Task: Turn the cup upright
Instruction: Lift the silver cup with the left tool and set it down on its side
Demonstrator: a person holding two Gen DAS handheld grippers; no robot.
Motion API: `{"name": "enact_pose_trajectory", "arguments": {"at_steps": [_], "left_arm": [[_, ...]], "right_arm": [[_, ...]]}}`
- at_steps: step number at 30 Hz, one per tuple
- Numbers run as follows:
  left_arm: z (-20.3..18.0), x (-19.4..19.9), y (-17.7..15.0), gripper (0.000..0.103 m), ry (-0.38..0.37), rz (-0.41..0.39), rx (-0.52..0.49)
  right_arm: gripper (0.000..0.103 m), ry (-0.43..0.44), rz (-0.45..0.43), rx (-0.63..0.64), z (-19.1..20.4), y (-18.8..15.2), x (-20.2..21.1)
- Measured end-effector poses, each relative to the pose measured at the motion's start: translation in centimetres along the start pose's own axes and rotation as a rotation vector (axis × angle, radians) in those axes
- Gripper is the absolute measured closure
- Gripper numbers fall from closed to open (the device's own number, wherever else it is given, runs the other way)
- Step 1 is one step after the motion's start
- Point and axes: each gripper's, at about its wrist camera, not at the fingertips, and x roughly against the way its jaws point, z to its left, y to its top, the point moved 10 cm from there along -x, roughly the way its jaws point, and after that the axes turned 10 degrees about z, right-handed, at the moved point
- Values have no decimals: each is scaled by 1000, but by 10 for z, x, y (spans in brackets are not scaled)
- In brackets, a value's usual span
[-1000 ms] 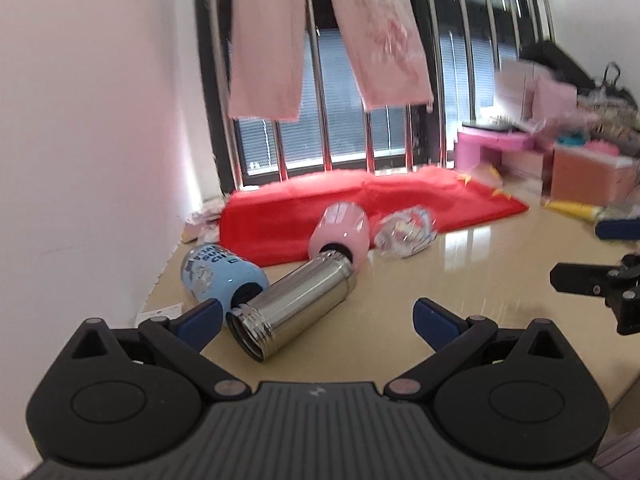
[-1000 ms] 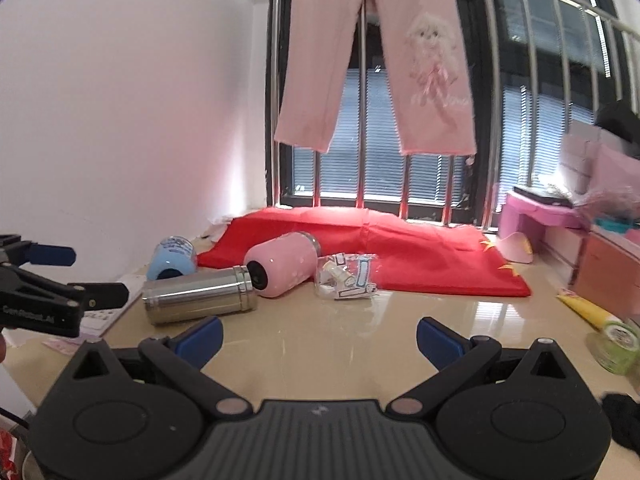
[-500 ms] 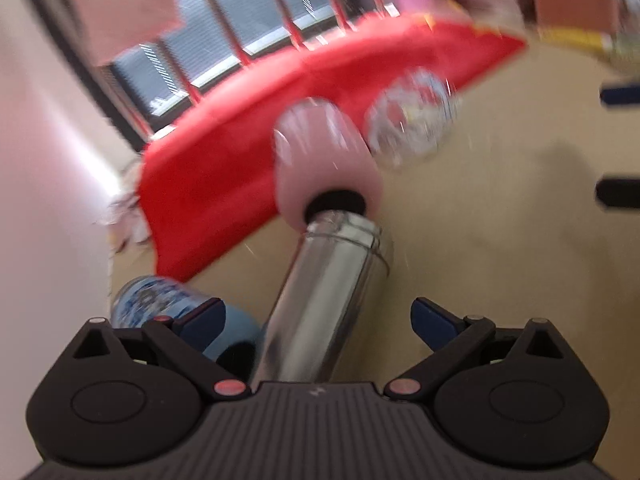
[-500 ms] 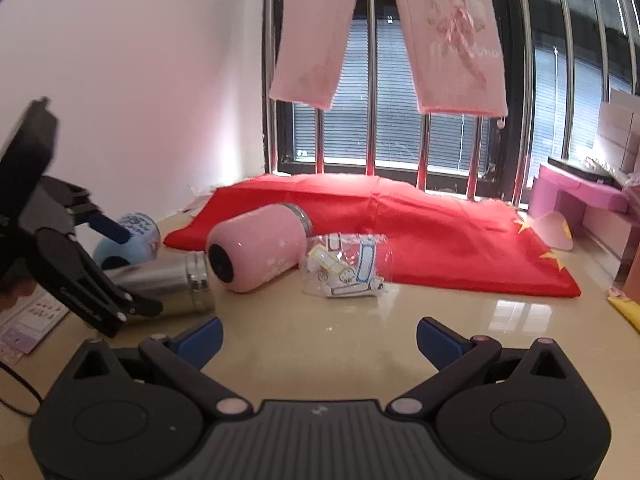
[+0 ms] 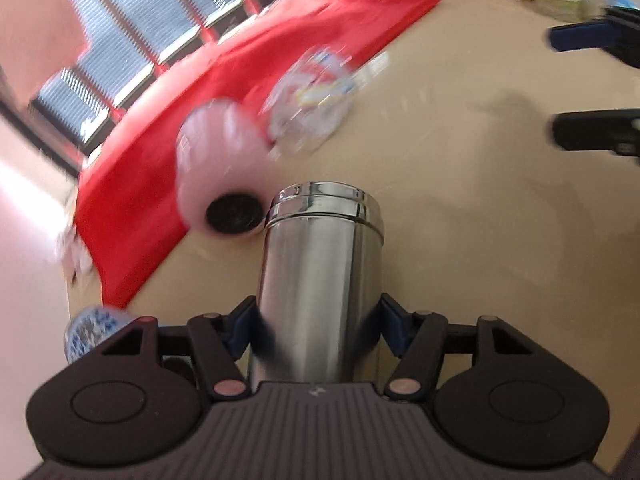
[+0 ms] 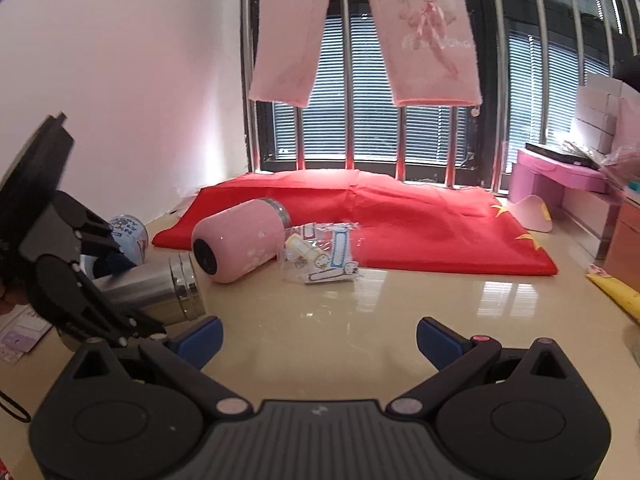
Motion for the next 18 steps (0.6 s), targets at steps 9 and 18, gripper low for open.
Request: {"name": "enact_pose_trajectory", "arguments": {"at_steps": [9, 18], "left_arm": [[-111, 56, 1, 39, -41, -88, -255], [-189, 50, 7, 39, -75, -139, -485]], "right_arm": [[0, -71, -18, -56, -33, -29, 55], [0, -150, -22, -111, -72, -60, 99]]}}
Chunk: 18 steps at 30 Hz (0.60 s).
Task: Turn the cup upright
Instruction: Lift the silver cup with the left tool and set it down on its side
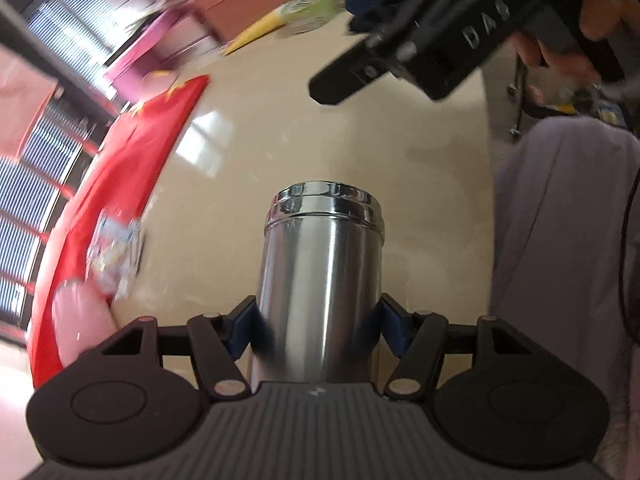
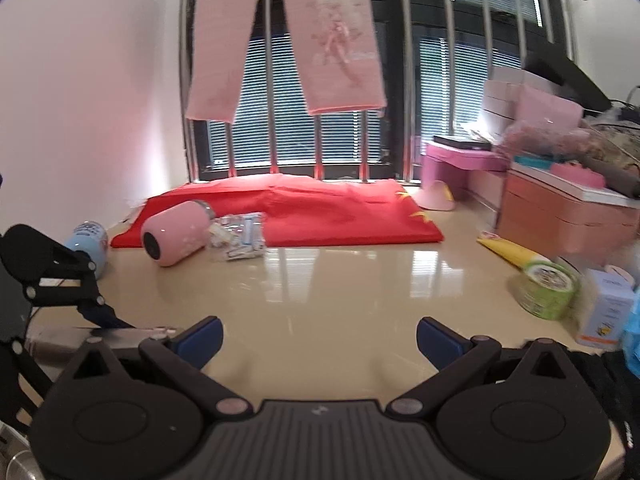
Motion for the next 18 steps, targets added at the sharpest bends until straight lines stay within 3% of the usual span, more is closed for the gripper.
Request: {"name": "enact_pose_trajectory", "arguments": {"at_steps": [4, 10, 12, 14, 15, 18], "left_arm": [[-7, -13, 2, 39, -37, -12, -60], [-3, -15, 3, 38, -72, -23, -46], [-2, -10, 1, 32, -54, -31, -49], [5, 5, -1, 11, -26, -64, -30], [7, 12, 0, 6, -15, -80, -9], [18, 40, -6, 2, 0, -143, 112]], "right_arm": [[0, -20, 5, -17, -9, -7, 6], [0, -32, 5, -20, -11, -10, 12], [0, -30, 3, -18, -10, -9, 13], [0, -27, 0, -14, -7, -8, 15], [0, -24, -1, -12, -6, -8, 15], [0, -15, -7, -5, -2, -7, 18]]}}
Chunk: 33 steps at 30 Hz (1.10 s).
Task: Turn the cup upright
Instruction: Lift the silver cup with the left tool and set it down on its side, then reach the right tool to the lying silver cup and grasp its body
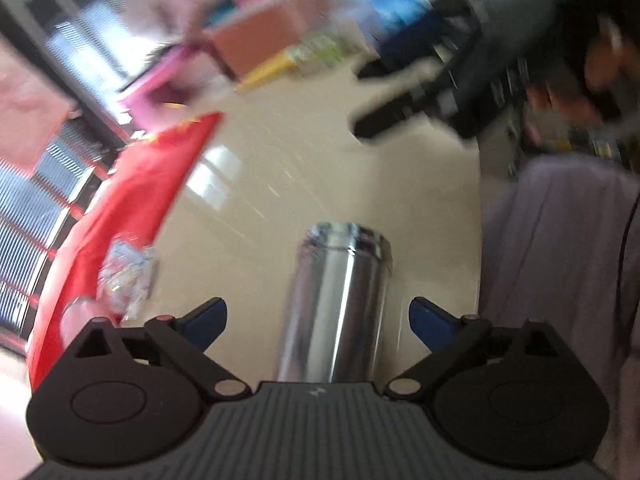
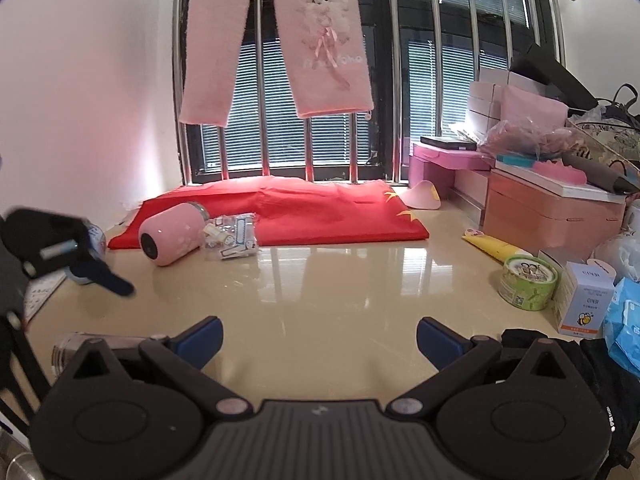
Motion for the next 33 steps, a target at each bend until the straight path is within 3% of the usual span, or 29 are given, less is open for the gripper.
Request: {"name": "enact_pose_trajectory", "arguments": {"at_steps": [5, 13, 15, 24, 27, 33], "left_arm": [[13, 48, -20, 0, 55, -109, 362], [-10, 87, -87, 0, 106, -181, 953], [-16, 89, -99, 0, 92, -184, 1042], [-16, 94, -114, 0, 143, -139, 1050], [-18, 94, -117, 0, 159, -127, 1038], [-21, 92, -128, 0, 174, -105, 1046]], "right_arm": [[0, 22, -10, 25, 9, -1, 9], [0, 54, 1, 115, 29, -12, 25], [0, 65, 6, 149, 35, -14, 29], [0, 105, 32, 382, 73, -17, 39], [0, 131, 77, 572, 91, -18, 34], [0, 153, 226, 1105, 141, -23, 7]]}}
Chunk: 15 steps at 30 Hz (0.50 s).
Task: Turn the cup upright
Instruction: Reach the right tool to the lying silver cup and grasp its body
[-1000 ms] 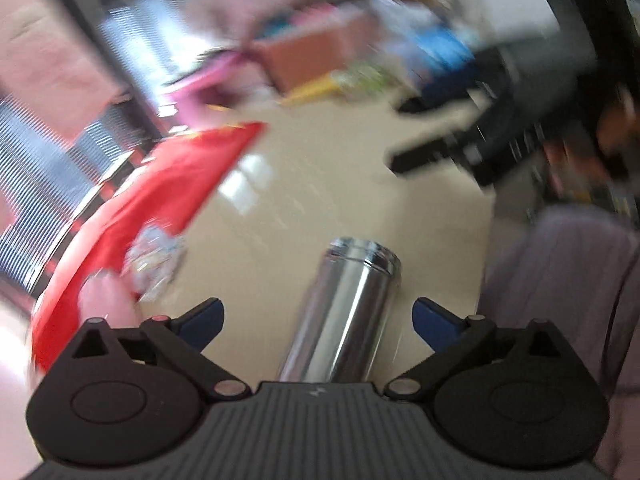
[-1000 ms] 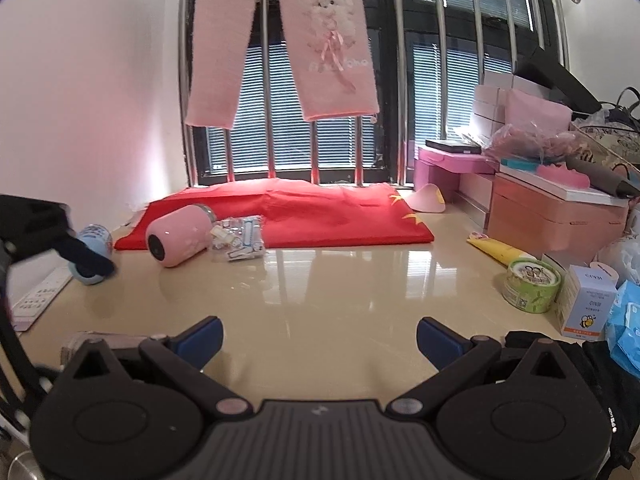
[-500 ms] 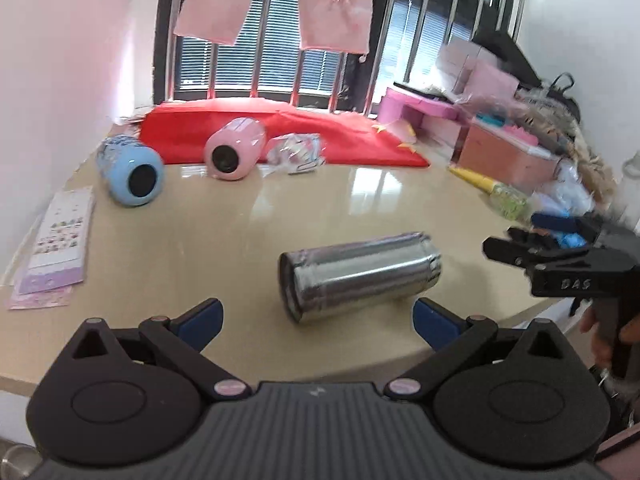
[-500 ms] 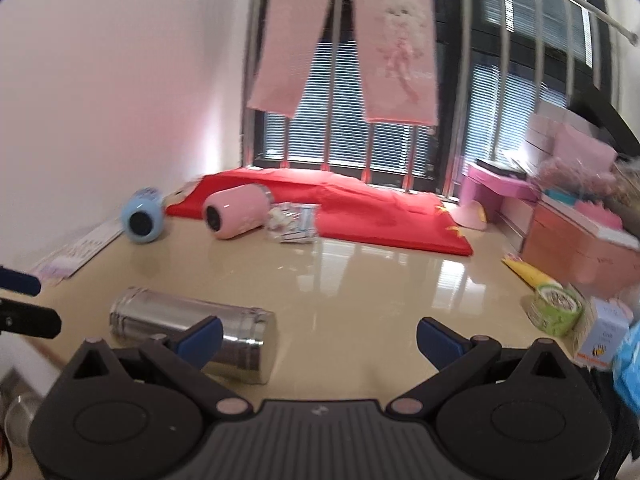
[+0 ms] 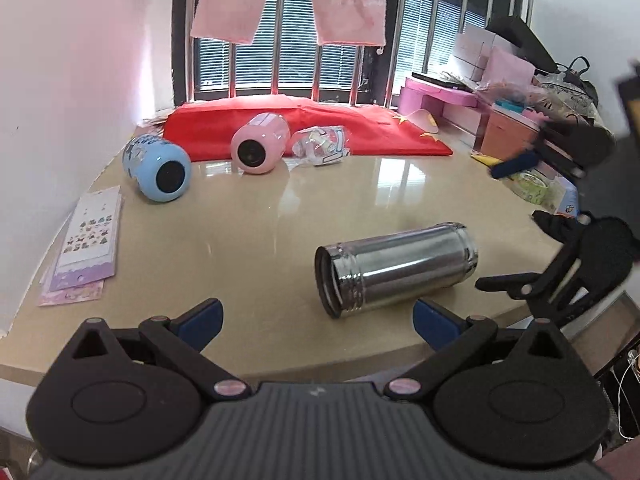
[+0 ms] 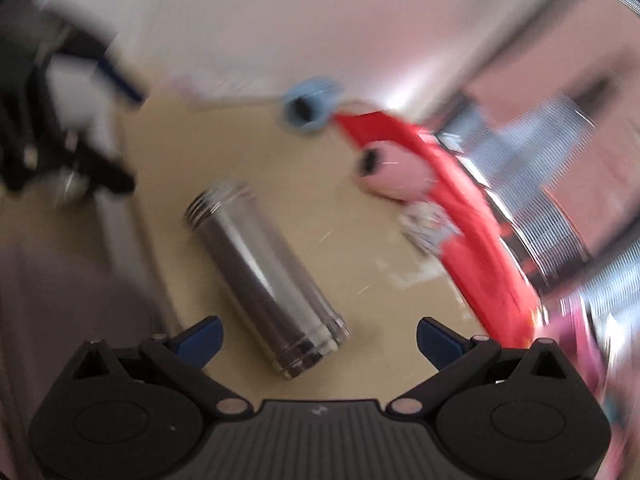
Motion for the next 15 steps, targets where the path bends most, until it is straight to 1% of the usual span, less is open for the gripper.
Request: {"name": "enact_pose_trajectory", "arguments": {"at_steps": [2, 4, 6, 8, 10, 11, 12, 13, 15], "left_arm": [[3, -3, -2, 0, 5, 7, 4], [4, -7, -1, 0, 7, 17, 1], [6, -12, -2, 0, 9, 31, -7], [9, -16, -3, 0, 17, 43, -11], [12, -20, -4, 0, 18, 49, -7], [14, -21, -4, 0, 15, 50, -1], [16, -21, -4, 0, 13, 51, 5], [17, -21, -4, 0, 10, 48, 11], [20, -22, -4, 0, 2, 44, 24]], "right_arm": [[0, 27, 78, 143, 11, 12, -17], [0, 93, 138, 236, 20, 23, -32], [0, 162, 187, 295, 29, 32, -47], [0, 204, 222, 319, 32, 42, -62], [9, 238, 253, 305, 33, 46, -75], [29, 267, 270, 284, 33, 47, -81], [35, 323, 295, 246, 32, 47, -85], [35, 352, 298, 201, 29, 49, -86], [37, 458, 313, 51, 24, 51, -85]]}}
